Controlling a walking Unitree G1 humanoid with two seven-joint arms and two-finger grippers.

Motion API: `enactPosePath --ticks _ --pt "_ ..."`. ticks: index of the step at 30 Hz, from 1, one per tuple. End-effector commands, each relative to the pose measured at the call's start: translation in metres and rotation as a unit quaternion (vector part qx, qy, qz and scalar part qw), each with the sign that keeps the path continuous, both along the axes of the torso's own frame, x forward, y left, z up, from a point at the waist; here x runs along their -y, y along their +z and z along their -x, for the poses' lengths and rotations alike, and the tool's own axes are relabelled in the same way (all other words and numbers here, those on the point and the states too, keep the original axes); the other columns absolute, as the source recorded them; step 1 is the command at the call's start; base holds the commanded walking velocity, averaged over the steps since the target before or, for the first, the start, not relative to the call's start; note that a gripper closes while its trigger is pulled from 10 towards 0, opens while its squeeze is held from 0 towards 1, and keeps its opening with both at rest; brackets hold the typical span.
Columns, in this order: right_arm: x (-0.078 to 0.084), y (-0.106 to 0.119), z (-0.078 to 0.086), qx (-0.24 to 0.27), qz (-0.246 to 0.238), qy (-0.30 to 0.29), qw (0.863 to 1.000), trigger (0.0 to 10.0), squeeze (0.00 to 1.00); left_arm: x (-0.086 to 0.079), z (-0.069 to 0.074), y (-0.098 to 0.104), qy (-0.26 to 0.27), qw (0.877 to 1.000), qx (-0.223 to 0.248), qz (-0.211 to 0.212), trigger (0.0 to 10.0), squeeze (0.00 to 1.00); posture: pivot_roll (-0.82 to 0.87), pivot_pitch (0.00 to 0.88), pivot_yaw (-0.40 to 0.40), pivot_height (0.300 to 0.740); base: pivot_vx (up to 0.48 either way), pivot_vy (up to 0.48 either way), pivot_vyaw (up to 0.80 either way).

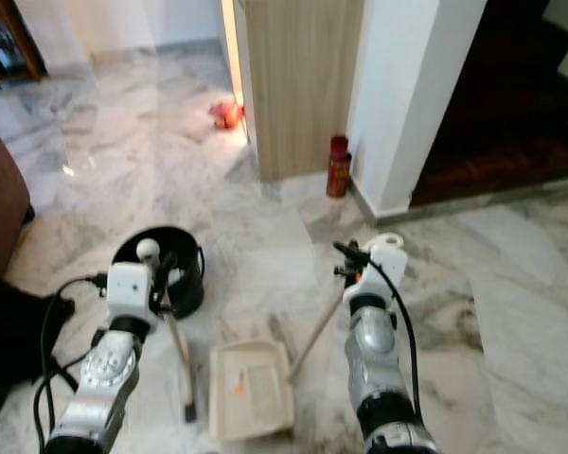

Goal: Sweep floor

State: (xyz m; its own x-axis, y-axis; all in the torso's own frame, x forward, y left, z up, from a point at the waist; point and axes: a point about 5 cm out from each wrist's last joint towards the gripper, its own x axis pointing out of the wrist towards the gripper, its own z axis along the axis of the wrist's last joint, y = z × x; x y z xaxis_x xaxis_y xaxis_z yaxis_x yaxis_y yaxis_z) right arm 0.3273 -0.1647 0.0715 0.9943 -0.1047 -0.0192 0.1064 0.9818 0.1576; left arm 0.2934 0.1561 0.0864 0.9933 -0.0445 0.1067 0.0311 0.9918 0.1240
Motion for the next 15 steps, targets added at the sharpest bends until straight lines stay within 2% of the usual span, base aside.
enactPosePath --ticks 1,15 --pt "-0.0095 0.0110 -0.0054 0.024 -0.005 0.013 1.000 10.0 0.00 -0.0092 -0.0009 0.0071 0.012 1.000 0.016 -0.010 10.0 0.00 0.13 0.031 0.010 0.740 0.000 0.334 0.00" --pt "-0.0093 0.0123 -0.0064 0.026 -0.003 0.014 1.000 10.0 0.00 -0.0100 -0.0009 0.0075 0.014 1.000 0.016 -0.011 10.0 0.00 0.14 0.042 0.007 0.740 0.000 0.333 0.00"
